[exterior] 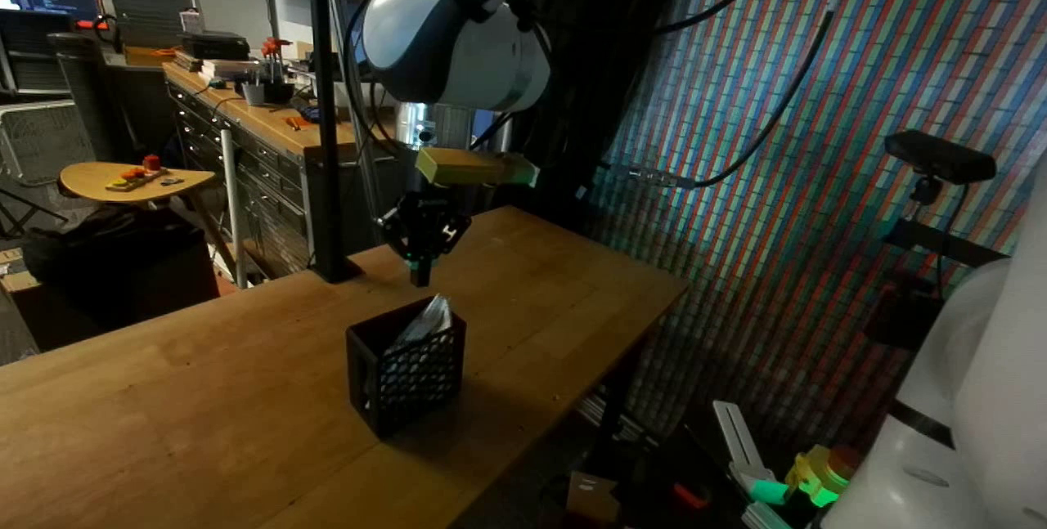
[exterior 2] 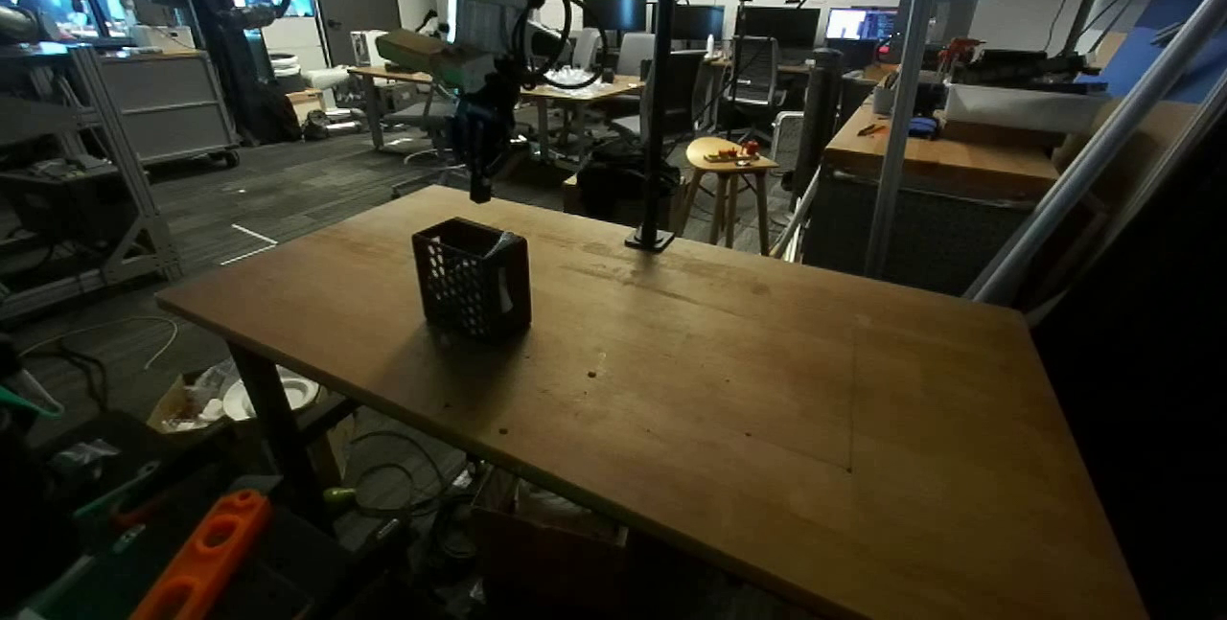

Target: Pick up the cloth and put it in the box

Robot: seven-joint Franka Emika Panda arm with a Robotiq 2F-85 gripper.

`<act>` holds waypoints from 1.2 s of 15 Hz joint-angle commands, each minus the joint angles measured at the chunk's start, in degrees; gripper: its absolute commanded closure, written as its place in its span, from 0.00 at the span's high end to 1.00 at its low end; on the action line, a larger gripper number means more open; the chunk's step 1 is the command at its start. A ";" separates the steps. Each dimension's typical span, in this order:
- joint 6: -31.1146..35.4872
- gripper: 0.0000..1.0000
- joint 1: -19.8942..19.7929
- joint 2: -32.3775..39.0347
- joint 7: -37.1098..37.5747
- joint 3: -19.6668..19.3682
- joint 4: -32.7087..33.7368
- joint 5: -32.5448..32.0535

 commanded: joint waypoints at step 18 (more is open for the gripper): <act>2.46 0.51 -2.97 4.91 -23.38 -0.91 2.18 -1.96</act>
